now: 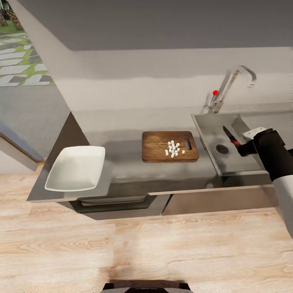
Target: In the kitchen, take the Vidalia onion out of the sink, dice it on the chopping board with the paring knife, put the diced onion into the bowl on the countertop, then place both the paring knife and the chopping board into the sink.
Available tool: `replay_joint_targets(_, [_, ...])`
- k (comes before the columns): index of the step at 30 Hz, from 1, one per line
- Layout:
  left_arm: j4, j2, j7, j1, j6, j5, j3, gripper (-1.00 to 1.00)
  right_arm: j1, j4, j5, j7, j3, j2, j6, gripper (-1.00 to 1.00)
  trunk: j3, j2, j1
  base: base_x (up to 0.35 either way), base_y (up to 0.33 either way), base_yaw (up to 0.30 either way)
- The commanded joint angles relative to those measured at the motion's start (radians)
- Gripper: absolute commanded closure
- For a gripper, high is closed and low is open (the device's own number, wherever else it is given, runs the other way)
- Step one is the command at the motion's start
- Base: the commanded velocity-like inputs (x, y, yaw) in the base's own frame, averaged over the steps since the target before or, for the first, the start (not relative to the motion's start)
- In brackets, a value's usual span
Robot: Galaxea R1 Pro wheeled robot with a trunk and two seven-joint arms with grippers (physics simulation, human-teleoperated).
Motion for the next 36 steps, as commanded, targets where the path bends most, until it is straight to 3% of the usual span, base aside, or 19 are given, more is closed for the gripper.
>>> replay_joint_targets(1, [-0.002, 0.001, 0.008, 0.0, -0.002, 0.006, -0.008, -1.0, -0.001, 0.0, 0.011, 0.009, 0.004, -0.001, 0.002, 1.0, -0.003, -0.002, 0.001, 0.0, -0.299, 0.0])
replay_joint_targets(19, [-0.003, 0.002, 0.008, 0.0, -0.003, 0.006, -0.008, -1.0, -0.002, 0.116, 0.007, 0.009, 0.002, 0.011, -0.076, 1.0, -0.032, -0.002, 0.001, 0.007, -0.023, 0.0])
replay_joint_targets(30, [-0.002, 0.003, 0.008, 0.0, -0.002, 0.006, -0.008, -1.0, -0.002, 0.168, 0.005, 0.009, 0.002, 0.014, -0.104, 1.0, -0.049, -0.002, 0.001, 0.129, 0.0, 0.0])
replay_joint_targets(36, [-0.001, 0.003, 0.008, 0.0, -0.002, 0.006, -0.008, -1.0, -0.001, 0.183, -0.065, 0.007, 0.002, 0.013, -0.108, 1.0, -0.058, -0.002, 0.001, 0.003, 0.0, 0.0])
